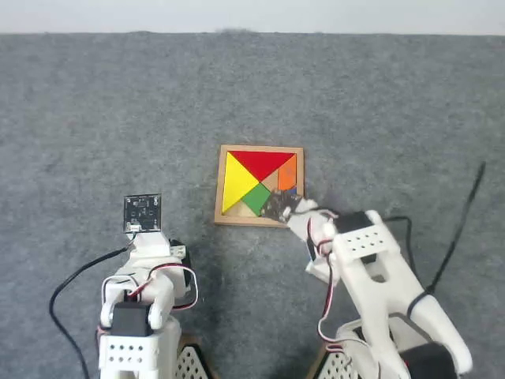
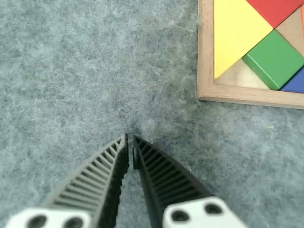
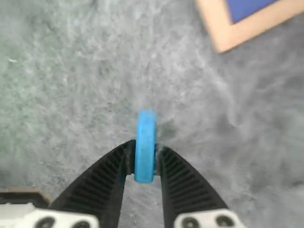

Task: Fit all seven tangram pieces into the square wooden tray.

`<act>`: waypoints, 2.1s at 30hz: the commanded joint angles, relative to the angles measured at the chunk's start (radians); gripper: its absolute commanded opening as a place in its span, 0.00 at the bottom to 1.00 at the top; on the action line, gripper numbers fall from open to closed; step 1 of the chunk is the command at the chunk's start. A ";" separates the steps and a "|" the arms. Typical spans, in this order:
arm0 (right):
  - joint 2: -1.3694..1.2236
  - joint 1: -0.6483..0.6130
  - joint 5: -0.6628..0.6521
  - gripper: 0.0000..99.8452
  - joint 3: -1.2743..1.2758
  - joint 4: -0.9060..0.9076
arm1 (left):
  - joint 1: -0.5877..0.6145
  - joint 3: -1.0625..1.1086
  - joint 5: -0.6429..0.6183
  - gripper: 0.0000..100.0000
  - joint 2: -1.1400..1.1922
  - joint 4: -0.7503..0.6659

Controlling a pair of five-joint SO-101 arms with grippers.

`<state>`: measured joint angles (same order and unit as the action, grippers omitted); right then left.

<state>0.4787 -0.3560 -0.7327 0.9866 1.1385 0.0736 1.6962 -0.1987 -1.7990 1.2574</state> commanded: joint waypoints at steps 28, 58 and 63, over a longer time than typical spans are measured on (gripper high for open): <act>-0.843 -0.295 0.094 0.01 -1.114 0.179 | 0.006 -0.013 0.015 0.01 -0.020 0.005; -0.966 -0.363 0.038 0.14 -1.223 0.153 | 0.006 -0.013 0.015 0.01 -0.020 0.005; -0.917 -0.351 0.031 0.14 -1.224 0.173 | 0.006 -0.013 0.015 0.01 -0.020 0.005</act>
<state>-0.5294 -0.7181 -0.6851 -0.1826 1.2935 0.0736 1.6962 -0.1987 -1.7990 1.2574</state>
